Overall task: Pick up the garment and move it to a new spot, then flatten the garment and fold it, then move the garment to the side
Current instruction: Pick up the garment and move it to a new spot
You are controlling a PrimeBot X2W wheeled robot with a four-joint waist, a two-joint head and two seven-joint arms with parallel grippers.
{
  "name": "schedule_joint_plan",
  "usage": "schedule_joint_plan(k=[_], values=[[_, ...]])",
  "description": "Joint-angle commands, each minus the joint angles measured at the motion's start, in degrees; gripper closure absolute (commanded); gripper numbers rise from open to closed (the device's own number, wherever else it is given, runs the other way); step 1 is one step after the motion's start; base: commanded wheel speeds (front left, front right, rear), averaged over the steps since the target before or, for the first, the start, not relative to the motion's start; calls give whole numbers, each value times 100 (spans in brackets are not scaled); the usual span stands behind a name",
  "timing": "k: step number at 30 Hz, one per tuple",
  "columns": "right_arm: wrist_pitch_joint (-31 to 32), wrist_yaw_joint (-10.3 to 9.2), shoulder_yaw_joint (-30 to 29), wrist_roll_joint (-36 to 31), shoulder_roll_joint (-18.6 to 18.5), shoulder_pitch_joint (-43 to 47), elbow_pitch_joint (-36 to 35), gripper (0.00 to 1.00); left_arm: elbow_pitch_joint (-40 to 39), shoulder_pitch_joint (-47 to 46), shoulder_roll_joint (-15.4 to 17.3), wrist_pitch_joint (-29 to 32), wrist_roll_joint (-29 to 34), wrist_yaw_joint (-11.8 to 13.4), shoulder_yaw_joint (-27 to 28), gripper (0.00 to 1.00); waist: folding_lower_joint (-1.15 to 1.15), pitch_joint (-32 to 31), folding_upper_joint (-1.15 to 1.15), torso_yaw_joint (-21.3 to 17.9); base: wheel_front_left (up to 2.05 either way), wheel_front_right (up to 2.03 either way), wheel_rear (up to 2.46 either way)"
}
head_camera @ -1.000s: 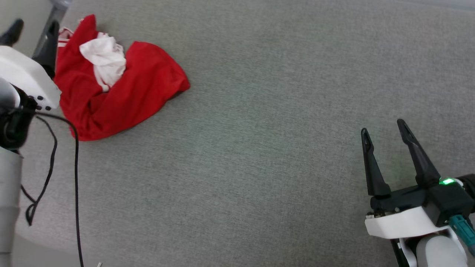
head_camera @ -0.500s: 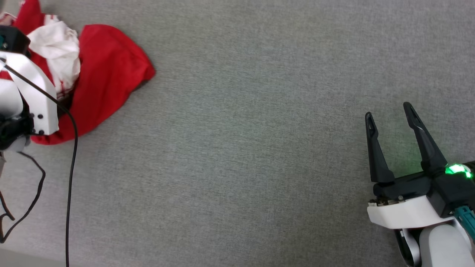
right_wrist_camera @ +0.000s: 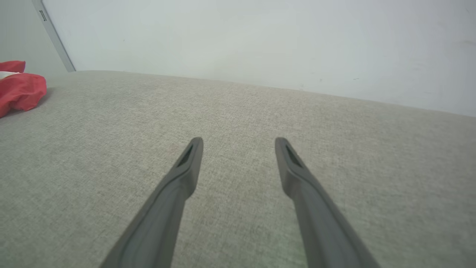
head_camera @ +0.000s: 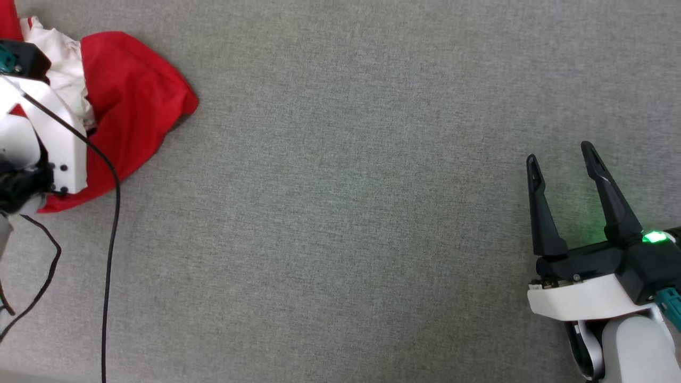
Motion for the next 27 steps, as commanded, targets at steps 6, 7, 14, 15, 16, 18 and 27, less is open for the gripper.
schedule_joint_plan(k=[6, 7, 14, 15, 16, 18, 27], values=[[-12, -4, 46, 203, -1, 62, 120, 0, -53, -266, 215, -889, 76, -7, -361, 100, 0, -532, 0, 40, 0, 0, 0], [-13, -4, 50, 241, -1, 111, 143, 0, -112, -309, 255, -1027, 102, -7, -434, 100, 0, -642, 0, 47, 0, 0, 0], [-12, -4, 73, 455, -1, 331, 257, 0, -627, -777, 458, -1879, 310, -6, -1009, 100, 0, -1303, 0, 36, 0, 0, 0], [-12, -4, 83, 489, -1, 359, 270, 0, -724, -836, 457, -1961, 366, -7, -1119, 100, 0, -1384, 0, 13, 0, 0, 0], [-12, -4, 89, 525, -1, 395, 281, 0, -821, -892, 429, -2039, 397, -7, -1218, 100, 0, -1457, 0, -16, 0, 0, 0], [-12, -4, 86, 596, -1, 442, 301, 0, -1029, -1001, 352, -2169, 504, -7, -1392, 100, 0, -1594, 0, -94, 0, 0, 0], [-12, -4, 91, 801, 1, 508, 273, 0, -1754, -1192, -328, -2520, 849, -7, -1968, 100, 0, -1809, 0, -710, 0, 0, 0]])
